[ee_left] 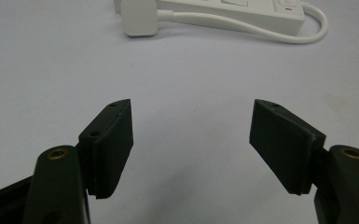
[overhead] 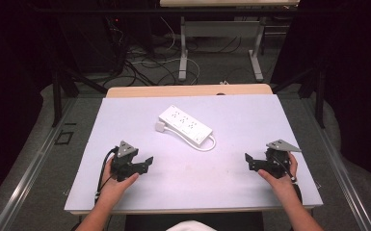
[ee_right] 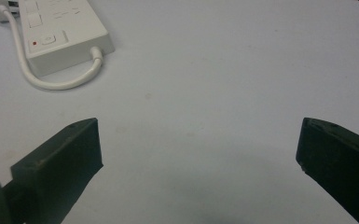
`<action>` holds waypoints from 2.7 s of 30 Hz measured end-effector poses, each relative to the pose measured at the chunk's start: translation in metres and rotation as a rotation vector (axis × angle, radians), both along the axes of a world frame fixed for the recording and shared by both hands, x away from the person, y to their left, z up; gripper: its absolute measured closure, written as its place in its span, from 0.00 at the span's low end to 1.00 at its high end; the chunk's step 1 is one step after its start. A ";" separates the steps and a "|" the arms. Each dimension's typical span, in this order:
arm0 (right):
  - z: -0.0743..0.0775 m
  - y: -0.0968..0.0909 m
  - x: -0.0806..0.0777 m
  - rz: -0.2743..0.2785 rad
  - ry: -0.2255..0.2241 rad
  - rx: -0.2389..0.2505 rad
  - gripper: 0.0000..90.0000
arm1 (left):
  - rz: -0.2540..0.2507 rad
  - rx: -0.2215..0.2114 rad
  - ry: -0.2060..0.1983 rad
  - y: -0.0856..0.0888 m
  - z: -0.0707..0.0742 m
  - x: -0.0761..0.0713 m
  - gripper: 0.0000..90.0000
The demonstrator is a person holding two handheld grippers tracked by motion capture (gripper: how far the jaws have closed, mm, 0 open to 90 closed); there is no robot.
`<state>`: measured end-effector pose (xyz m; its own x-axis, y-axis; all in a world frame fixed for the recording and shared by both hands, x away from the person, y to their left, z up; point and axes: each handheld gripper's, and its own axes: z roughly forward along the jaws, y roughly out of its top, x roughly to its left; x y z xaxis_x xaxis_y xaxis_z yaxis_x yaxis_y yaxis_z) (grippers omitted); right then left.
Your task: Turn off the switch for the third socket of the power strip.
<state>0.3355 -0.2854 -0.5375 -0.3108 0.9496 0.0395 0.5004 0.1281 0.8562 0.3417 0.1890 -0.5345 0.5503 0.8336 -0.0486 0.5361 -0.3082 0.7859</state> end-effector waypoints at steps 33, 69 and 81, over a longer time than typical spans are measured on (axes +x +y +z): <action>-0.001 0.003 -0.001 -0.002 0.018 0.009 0.00 | -0.034 -0.004 0.060 -0.045 0.025 0.024 0.39; -0.001 0.003 -0.001 -0.002 0.011 0.004 0.00 | -0.062 -0.047 0.126 -0.070 0.063 0.048 0.45; -0.001 0.003 -0.002 -0.005 0.014 0.007 0.00 | -0.052 -0.044 0.146 -0.072 0.080 0.059 0.48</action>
